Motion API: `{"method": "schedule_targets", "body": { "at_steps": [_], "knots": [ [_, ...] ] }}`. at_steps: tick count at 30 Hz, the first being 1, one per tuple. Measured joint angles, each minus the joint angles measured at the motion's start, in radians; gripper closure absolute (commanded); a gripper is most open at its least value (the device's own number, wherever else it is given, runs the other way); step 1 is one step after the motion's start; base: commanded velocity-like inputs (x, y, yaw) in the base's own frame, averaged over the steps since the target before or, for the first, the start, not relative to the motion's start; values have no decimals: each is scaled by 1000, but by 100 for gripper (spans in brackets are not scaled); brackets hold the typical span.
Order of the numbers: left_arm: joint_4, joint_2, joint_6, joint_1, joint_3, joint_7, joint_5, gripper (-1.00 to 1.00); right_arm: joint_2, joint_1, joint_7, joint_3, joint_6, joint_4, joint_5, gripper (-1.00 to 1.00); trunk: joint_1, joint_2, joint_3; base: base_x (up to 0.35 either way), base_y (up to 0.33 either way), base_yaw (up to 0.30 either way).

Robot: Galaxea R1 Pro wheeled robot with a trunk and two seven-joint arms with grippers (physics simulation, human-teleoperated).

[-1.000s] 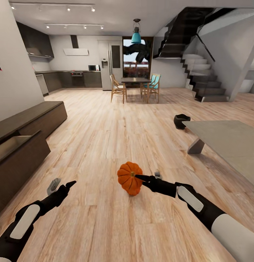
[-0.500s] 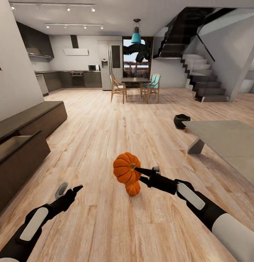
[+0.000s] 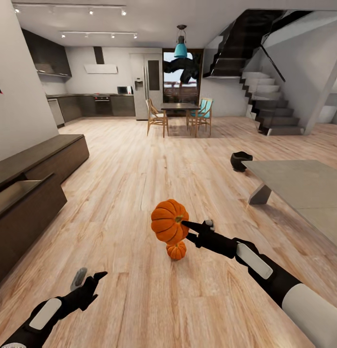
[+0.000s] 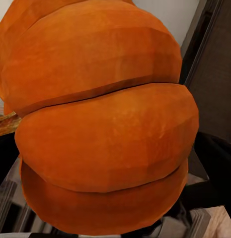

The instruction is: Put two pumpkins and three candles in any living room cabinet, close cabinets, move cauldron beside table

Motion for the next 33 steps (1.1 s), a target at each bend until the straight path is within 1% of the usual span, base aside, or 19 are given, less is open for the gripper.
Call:
{"method": "schedule_targets", "body": {
  "at_steps": [2, 5, 6, 7, 9, 14, 17, 22, 27, 33],
  "knots": [
    [6, -3, 5, -11, 0, -11, -1, -100, 0, 0, 1, 0, -1, 0, 0, 100, 0, 0, 0, 0, 0, 0],
    [12, 3, 15, -20, -2, -112, -10, -100, 0, 0, 1, 1, -1, -1, 0, 100, 0, 0, 0, 0, 0, 0],
    [12, 10, 18, -21, -3, -147, -12, -100, 0, 0, 1, 1, -2, -1, 1, 100, 0, 0, 0, 0, 0, 0],
    [13, 24, 22, -21, -4, -182, -13, -100, 0, 0, 1, 2, -2, -1, 2, 100, 0, 0, 0, 0, 0, 0],
    [13, 35, 24, -22, -5, -207, -15, -100, 0, 0, 1, 2, -2, -1, 2, 100, 0, 0, 0, 0, 0, 0],
    [10, 39, 23, -22, -10, -223, -17, -100, 0, 0, 1, 2, -3, -2, 3, 100, 0, 0, 0, 0, 0, 0],
    [10, 41, 23, -22, -10, -224, -18, -100, 0, 0, 1, 2, -4, -1, 3, 100, 0, 0, 0, 145, 0, 0],
    [13, 47, 24, -22, -6, -225, -18, -100, 0, 0, 3, 2, -6, 0, 5, 100, -1, 0, 0, 305, 0, 0],
    [13, 47, 24, -22, -6, -225, -17, -100, 1, 1, 1, 2, -10, 1, 10, 100, -1, 0, 0, 336, 0, 0],
    [13, 47, 24, -22, -6, -225, -17, -100, 0, 1, -1, 2, -44, 6, 9, 100, -1, 0, 0, 339, 5, 0]
  ]
}}
